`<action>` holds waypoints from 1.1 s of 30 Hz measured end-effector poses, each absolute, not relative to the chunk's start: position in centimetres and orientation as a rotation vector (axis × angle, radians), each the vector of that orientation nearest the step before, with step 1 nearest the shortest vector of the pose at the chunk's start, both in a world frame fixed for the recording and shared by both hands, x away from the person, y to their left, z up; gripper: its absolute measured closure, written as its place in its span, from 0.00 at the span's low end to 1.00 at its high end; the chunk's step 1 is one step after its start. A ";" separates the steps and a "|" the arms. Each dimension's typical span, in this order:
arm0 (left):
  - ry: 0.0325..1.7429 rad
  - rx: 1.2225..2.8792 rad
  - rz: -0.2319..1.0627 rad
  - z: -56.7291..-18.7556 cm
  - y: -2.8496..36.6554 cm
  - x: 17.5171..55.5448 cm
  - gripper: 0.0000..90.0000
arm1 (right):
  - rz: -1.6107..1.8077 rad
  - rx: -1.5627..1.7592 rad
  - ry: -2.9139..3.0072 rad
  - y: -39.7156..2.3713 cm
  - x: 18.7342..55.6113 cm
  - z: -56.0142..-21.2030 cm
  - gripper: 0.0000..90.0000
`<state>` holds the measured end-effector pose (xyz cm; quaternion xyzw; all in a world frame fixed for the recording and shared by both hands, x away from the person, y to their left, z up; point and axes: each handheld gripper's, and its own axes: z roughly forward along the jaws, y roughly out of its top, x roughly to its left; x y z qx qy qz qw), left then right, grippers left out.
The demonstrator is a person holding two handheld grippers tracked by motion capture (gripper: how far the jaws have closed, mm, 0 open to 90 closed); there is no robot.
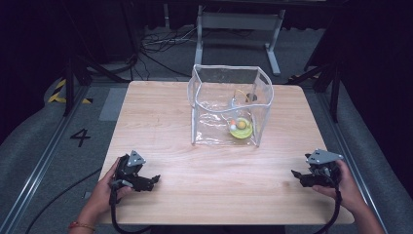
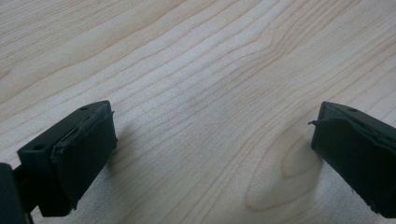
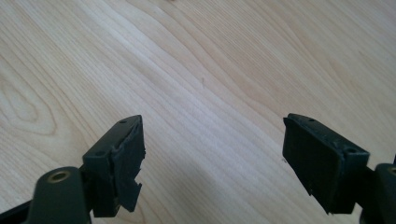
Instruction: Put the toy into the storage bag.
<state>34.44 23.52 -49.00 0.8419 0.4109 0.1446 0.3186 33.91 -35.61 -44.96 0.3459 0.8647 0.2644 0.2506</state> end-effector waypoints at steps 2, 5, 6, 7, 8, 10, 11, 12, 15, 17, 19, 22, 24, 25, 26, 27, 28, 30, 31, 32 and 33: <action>1.081 2.214 0.380 -49.0 23.5 34.4 0.00 | 0.734 0.961 2.332 -36.5 33.5 -45.6 0.24; 1.078 2.217 0.382 -49.0 23.5 34.4 0.00 | 0.765 1.008 2.310 -37.6 33.1 -46.5 0.23; 1.078 2.217 0.382 -49.0 23.5 34.4 0.00 | 0.775 1.021 2.299 -38.0 33.0 -46.7 0.23; 1.079 2.216 0.381 -49.0 23.5 34.4 0.00 | 0.798 1.046 2.283 -38.5 32.9 -47.1 0.23; 1.079 2.217 0.381 -49.0 23.5 34.4 0.00 | 0.816 1.065 2.271 -38.9 32.7 -47.4 0.23; 1.078 2.217 0.382 -49.0 23.5 34.4 0.00 | 0.847 1.102 2.252 -39.5 32.5 -47.9 0.23; 1.079 2.216 0.380 -49.0 23.5 34.4 0.00 | 0.853 1.120 2.247 -39.9 32.4 -48.1 0.23; 1.077 2.218 0.382 -49.0 23.5 34.5 0.00 | 0.865 1.128 2.225 -40.1 32.2 -48.3 0.23; 1.080 2.215 0.379 -49.0 23.5 34.4 0.00 | 0.912 1.169 2.190 -40.9 31.7 -48.7 0.23; 1.078 2.217 0.382 -49.0 23.5 34.4 0.00 | 0.922 1.200 2.187 -41.3 31.5 -49.1 0.23; 1.077 2.218 0.383 -49.0 23.5 34.5 0.00 | 0.919 1.210 2.183 -41.5 31.5 -49.2 0.22; 1.079 2.216 0.380 -49.0 23.5 34.4 0.00 | 0.926 1.242 2.155 -41.8 31.4 -49.3 0.23; 1.080 2.215 0.380 -49.0 23.5 34.4 0.00 | 0.934 1.266 2.165 -41.9 31.6 -49.4 0.22; 1.079 2.214 0.380 -49.0 23.5 34.4 0.00 | 0.946 1.297 2.170 -42.0 31.8 -49.4 0.21; 1.079 2.215 0.380 -49.0 23.5 34.4 0.00 | 0.954 1.330 2.171 -42.2 31.9 -49.4 0.20; 1.077 2.218 0.383 -49.0 23.5 34.5 0.00 | 0.957 1.348 2.169 -42.3 32.0 -49.4 0.19; 1.082 2.213 0.379 -49.0 23.5 34.4 0.00 | 0.954 1.348 2.169 -42.2 32.0 -49.4 0.19; 1.080 2.215 0.380 -49.0 23.5 34.4 0.00 | 0.945 1.361 2.160 -42.2 32.0 -49.4 0.17; 1.079 2.216 0.380 -49.0 23.5 34.4 0.00 | 0.940 1.368 2.153 -42.1 32.0 -49.5 0.17; 1.082 2.214 0.379 -49.0 23.5 34.4 0.00 | 0.937 1.374 2.147 -42.0 32.0 -49.5 0.17; 1.080 2.215 0.380 -49.0 23.5 34.4 0.00 | 0.935 1.377 2.143 -42.0 32.0 -49.5 0.17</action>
